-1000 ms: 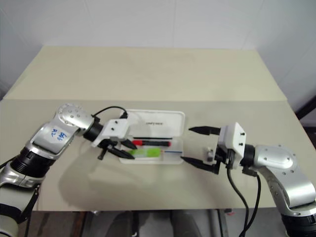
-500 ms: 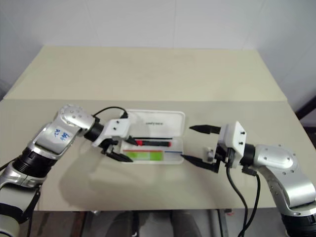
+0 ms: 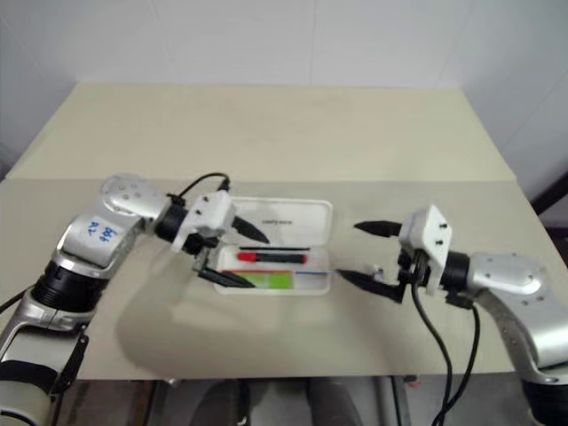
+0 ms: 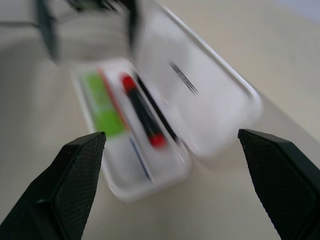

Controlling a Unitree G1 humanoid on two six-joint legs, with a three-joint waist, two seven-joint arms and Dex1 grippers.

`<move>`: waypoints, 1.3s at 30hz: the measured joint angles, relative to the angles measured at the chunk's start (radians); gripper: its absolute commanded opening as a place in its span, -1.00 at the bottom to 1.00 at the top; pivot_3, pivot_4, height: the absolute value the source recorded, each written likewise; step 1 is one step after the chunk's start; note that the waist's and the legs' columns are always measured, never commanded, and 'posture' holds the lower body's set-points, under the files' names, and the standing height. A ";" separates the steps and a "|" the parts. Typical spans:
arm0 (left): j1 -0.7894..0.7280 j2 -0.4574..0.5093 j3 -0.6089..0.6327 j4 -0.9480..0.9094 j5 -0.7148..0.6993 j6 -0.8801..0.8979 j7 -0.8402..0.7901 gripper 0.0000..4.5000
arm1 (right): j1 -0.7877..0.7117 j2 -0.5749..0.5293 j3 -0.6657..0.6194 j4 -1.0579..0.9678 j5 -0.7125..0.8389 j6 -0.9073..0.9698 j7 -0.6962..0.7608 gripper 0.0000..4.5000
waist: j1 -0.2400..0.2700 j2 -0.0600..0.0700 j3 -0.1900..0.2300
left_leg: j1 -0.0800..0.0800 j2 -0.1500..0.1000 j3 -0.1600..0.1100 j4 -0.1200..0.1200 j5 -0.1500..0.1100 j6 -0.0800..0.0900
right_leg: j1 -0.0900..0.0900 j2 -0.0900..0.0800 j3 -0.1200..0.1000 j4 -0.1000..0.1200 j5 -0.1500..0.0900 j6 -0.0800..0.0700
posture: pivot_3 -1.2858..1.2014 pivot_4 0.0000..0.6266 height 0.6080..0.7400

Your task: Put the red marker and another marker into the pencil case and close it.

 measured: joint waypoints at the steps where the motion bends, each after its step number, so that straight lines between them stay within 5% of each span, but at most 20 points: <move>1: 0.014 -0.003 0.019 0.018 -0.006 -0.035 -0.002 0.98 | 0.000 -0.010 -0.015 -0.004 0.003 0.047 -0.030 1.00 | 0.001 0.000 0.000 | 0.000 0.000 0.000 0.000 0.000 0.000 | 0.000 0.000 0.000 0.000 0.000 0.000 | 0.03 -0.52 1.00; 13: 0.143 -0.006 0.168 0.081 -0.116 -0.228 -0.040 0.98 | 0.022 -0.066 -0.179 -0.149 0.149 0.677 -0.292 1.00 | -0.003 0.000 0.000 | 0.000 0.000 0.000 -0.001 0.000 0.000 | 0.000 0.000 0.000 -0.002 0.000 0.000 | 0.03 -0.52 1.00; 19: 0.163 0.002 0.222 0.087 -0.137 -0.254 -0.037 0.98 | -0.093 0.121 -0.207 -0.148 0.208 0.988 -0.436 1.00 | -0.003 0.000 0.000 | -0.001 0.000 0.000 -0.002 0.000 0.000 | 0.000 0.000 0.000 -0.003 0.000 0.000 | 0.03 -0.52 1.00; 39: 0.264 0.080 0.280 0.060 -0.141 -0.266 0.001 0.98 | -0.177 0.331 -0.156 -0.031 0.212 1.014 -0.732 1.00 | -0.006 0.000 0.000 | -0.002 0.000 0.001 -0.007 0.000 0.001 | -0.003 0.000 0.000 -0.007 0.000 -0.001 | 0.03 -0.52 1.00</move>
